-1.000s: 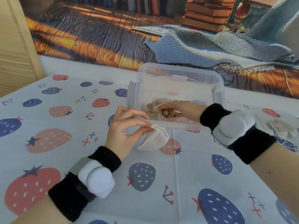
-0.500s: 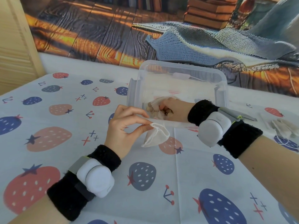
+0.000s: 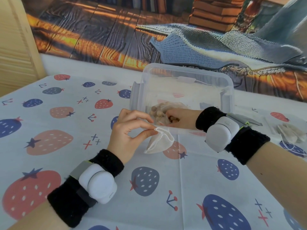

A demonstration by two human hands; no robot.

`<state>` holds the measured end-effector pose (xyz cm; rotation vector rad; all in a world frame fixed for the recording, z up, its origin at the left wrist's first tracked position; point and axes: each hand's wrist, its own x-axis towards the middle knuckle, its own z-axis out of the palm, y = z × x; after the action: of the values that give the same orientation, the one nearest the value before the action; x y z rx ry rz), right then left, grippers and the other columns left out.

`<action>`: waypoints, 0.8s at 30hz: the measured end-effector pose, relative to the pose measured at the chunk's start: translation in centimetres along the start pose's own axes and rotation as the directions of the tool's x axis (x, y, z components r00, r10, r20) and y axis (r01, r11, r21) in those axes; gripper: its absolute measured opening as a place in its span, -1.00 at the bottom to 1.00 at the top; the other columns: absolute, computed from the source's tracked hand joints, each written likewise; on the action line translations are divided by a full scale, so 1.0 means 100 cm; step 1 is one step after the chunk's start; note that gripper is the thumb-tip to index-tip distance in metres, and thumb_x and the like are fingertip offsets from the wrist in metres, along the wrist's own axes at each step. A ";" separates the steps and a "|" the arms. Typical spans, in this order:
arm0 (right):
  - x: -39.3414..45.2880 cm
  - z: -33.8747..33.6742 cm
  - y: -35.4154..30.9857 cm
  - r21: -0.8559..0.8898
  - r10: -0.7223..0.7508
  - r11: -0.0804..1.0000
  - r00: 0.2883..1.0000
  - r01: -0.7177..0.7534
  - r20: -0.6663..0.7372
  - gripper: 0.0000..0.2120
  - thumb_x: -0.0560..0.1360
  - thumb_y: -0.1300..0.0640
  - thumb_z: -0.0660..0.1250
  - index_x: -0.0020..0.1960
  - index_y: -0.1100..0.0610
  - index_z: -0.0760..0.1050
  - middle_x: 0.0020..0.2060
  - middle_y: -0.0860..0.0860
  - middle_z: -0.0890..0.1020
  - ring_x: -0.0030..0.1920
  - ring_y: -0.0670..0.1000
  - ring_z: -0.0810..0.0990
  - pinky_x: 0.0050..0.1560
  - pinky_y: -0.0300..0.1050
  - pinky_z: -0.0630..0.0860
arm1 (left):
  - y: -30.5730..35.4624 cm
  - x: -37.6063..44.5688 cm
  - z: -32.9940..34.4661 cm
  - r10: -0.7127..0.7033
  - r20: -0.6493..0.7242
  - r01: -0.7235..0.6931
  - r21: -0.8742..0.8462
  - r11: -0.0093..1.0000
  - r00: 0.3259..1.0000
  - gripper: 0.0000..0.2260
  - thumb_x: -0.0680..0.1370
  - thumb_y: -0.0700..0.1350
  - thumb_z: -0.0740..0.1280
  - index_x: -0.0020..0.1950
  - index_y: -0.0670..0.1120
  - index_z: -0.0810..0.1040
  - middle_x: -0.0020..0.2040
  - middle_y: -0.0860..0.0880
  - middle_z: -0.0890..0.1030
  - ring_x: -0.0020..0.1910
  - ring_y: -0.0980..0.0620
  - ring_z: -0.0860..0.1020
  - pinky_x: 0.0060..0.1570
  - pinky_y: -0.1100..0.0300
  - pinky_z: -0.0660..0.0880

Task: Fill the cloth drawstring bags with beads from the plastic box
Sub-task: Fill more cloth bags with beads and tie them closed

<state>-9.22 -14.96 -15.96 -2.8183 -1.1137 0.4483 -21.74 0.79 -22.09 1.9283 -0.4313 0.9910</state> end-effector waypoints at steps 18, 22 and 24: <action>-0.003 -0.001 -0.009 0.162 0.032 0.987 0.993 -0.013 -0.116 -0.66 0.54 0.31 0.05 -0.39 0.12 0.23 -0.49 -0.02 0.28 -0.57 -0.11 0.25 -0.56 -0.35 0.17 | -0.002 -0.001 0.000 0.027 -0.010 -0.027 0.008 1.000 1.000 -0.87 0.48 0.10 0.34 -0.11 0.08 0.61 -0.06 0.16 0.56 -0.02 0.16 0.39 -0.08 0.32 0.36; -0.007 -0.001 -0.009 0.292 0.044 0.956 0.998 -0.027 -0.053 -0.80 0.53 0.31 0.15 -0.27 0.20 0.35 -0.39 -0.03 0.34 -0.39 -0.11 0.28 -0.42 -0.41 0.27 | -0.002 -0.001 0.001 0.024 -0.019 -0.024 0.007 1.000 1.000 -0.86 0.48 0.11 0.35 -0.09 0.09 0.61 -0.09 0.26 0.55 -0.02 0.16 0.40 -0.09 0.26 0.38; -0.007 0.000 -0.008 0.269 0.011 0.963 0.997 0.011 -0.080 -0.85 0.53 0.30 0.18 -0.21 0.23 0.39 -0.40 -0.06 0.33 -0.38 -0.13 0.26 -0.38 -0.43 0.28 | -0.003 -0.001 0.001 0.022 -0.023 -0.022 0.008 1.000 0.999 -0.85 0.48 0.13 0.34 -0.09 0.09 0.61 -0.07 0.29 0.54 -0.02 0.15 0.40 -0.10 0.21 0.40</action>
<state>-10.24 -14.85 -15.65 -2.5753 -0.9568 0.4445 -21.61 0.88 -22.34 1.9211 -0.4364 1.0296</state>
